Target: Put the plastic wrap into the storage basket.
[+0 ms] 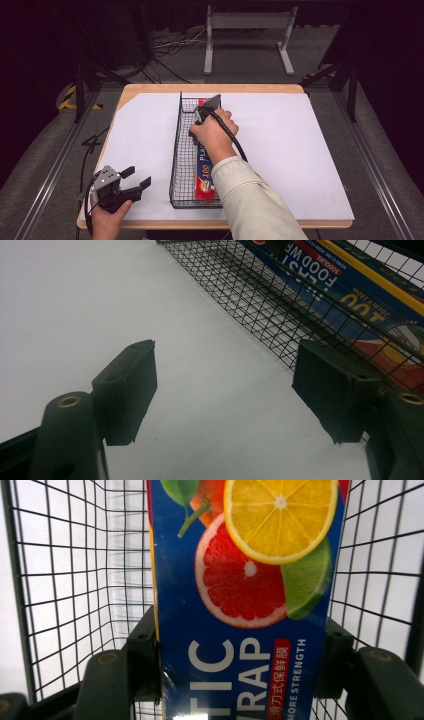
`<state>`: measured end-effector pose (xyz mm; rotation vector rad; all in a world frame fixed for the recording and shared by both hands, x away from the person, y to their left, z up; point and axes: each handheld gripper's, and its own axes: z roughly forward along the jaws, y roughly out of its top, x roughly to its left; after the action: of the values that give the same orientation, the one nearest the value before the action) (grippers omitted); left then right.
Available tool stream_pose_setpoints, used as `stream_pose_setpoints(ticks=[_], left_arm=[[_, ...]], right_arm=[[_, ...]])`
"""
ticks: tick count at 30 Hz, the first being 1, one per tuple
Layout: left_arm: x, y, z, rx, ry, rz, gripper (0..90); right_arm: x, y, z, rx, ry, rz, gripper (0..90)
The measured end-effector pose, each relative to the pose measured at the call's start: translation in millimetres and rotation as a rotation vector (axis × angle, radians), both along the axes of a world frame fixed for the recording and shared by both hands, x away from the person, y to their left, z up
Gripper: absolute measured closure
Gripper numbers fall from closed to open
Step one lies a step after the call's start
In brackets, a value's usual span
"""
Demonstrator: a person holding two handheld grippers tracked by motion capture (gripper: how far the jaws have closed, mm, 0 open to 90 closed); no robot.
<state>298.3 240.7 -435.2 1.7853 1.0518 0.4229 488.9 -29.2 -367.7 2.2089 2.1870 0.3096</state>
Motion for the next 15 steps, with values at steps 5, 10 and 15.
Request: stream_pose_setpoints(ticks=[5,10,15], left_arm=[[0.5,0.2,-0.3,0.003,0.0,-0.001,26.5],[0.5,0.3,-0.3,0.004,-0.004,-0.003,26.5],[0.9,0.7,-0.8,0.005,0.0,0.001,26.5]], right_arm=[[0.4,0.8,-5.8,-0.007,0.008,-0.008,39.4],[0.7,1.3,-9.1,-0.017,0.012,-0.01,39.4],[0.3,1.4,-12.2,-0.028,0.008,-0.016,39.3]])
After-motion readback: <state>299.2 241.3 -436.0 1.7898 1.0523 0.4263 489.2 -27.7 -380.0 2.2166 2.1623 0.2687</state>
